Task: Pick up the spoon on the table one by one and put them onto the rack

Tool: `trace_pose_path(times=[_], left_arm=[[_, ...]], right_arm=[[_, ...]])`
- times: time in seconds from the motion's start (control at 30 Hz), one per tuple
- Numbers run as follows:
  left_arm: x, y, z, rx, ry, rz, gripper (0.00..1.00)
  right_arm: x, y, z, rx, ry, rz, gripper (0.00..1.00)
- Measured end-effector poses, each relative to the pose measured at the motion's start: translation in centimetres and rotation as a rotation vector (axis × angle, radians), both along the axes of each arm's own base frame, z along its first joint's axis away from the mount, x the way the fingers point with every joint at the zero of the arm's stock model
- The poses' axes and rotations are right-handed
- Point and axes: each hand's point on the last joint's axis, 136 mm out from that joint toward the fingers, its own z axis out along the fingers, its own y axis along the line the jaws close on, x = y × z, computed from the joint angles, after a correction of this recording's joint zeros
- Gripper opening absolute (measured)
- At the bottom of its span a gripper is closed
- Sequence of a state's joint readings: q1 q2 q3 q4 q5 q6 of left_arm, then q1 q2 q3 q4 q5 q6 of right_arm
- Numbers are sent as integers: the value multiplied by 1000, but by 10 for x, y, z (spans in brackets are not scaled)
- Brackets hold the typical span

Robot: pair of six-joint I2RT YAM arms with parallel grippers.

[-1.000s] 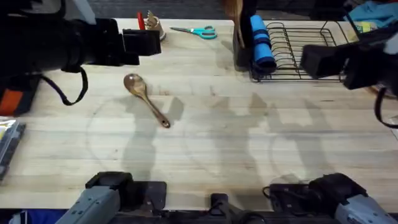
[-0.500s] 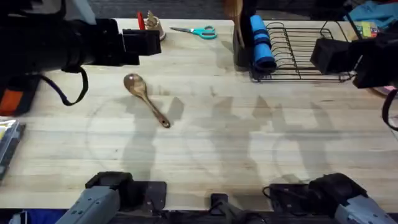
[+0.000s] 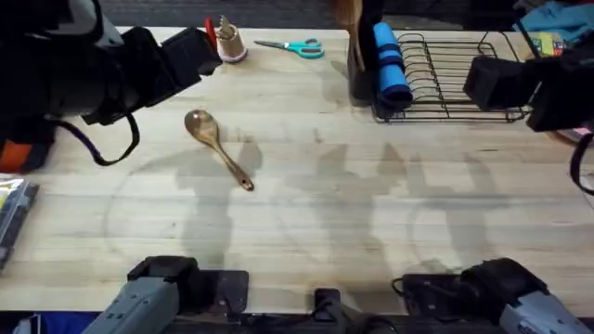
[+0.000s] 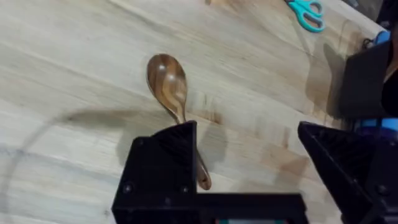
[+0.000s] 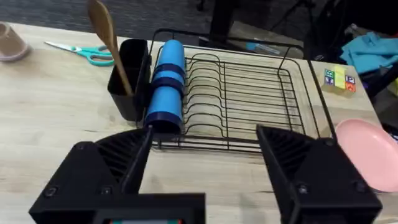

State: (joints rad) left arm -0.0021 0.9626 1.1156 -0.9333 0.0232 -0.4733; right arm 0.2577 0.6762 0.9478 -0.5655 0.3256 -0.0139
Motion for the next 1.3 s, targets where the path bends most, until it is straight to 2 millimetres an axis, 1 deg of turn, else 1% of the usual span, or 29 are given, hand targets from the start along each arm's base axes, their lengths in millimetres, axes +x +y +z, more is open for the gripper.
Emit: trace_pose_path(times=[0.3,0.37,0.57,0.6,0.83,1.3], left_arm=[[8,2,-21,-30,85,51,993],[12,2,-36,-37,147,62,993],[9,2,-70,-54,303,94,993],[12,2,-86,-60,363,109,993],[17,2,-116,-69,473,138,993],[20,9,-167,-40,641,199,993]], right_arm=[[0,0,0,0,0,0,997],[0,0,0,0,0,0,996],[0,0,0,0,0,0,996],[0,0,0,0,0,0,996],[0,0,0,0,0,0,997],[0,0,0,0,0,0,997]])
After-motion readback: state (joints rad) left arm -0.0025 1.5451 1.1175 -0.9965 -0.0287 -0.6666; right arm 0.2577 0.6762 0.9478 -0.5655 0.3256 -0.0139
